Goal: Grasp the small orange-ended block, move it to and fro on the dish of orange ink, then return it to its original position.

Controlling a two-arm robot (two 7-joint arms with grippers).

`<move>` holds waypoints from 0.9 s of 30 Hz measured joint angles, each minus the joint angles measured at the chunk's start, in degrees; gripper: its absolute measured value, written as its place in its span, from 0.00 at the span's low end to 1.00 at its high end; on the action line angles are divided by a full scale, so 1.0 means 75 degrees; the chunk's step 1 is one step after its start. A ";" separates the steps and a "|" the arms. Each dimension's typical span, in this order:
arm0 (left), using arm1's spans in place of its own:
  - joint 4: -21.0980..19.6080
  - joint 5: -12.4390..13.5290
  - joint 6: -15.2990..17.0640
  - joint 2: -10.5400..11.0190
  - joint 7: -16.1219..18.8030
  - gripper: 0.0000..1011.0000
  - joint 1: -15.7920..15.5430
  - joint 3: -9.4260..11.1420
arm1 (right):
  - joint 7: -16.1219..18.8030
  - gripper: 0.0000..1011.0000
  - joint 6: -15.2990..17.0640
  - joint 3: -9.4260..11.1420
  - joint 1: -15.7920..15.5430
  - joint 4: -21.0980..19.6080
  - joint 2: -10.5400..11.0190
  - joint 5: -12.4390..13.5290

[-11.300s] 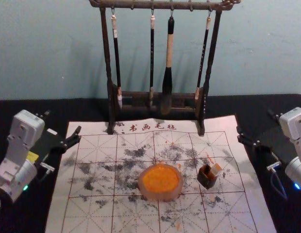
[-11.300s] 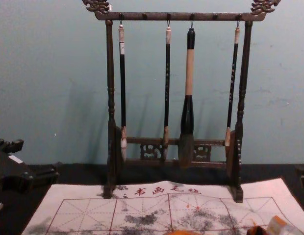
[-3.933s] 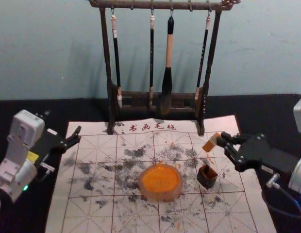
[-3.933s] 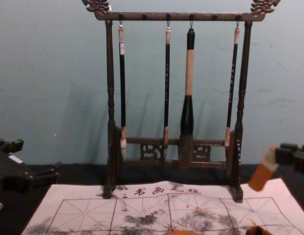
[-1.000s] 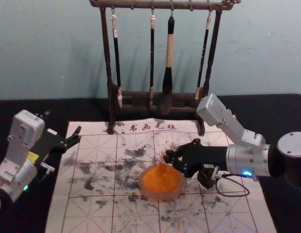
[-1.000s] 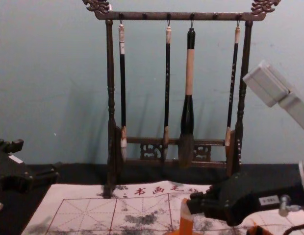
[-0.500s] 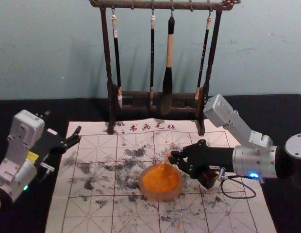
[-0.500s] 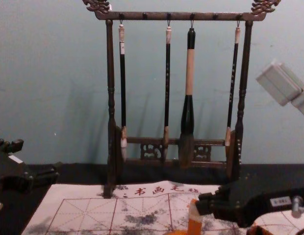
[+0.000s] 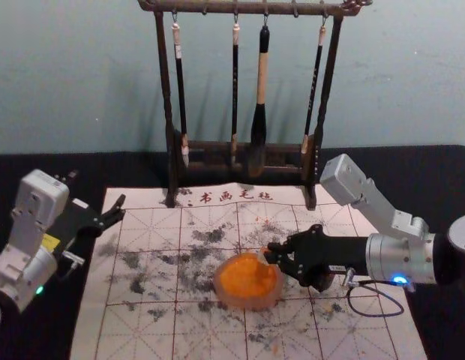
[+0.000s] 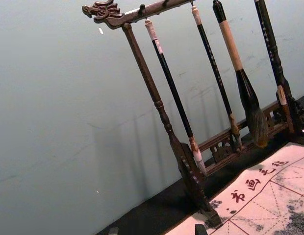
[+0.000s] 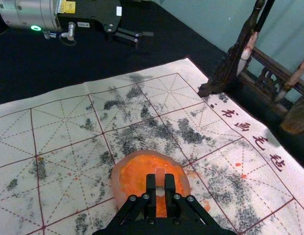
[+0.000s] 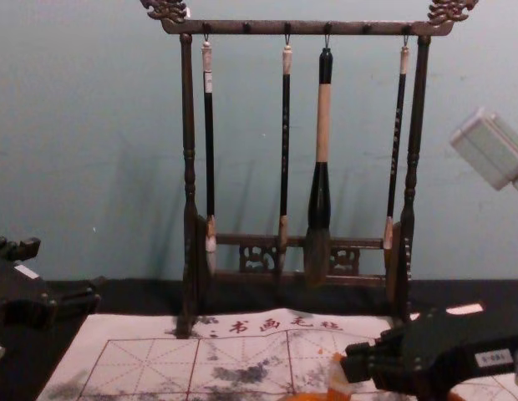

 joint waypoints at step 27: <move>0.0000 0.0000 0.0000 0.0000 0.0000 1.00 0.0000 0.0000 | 0.0067 0.05 0.0053 -0.0181 -0.0019 -0.0132 -0.0092 0.0139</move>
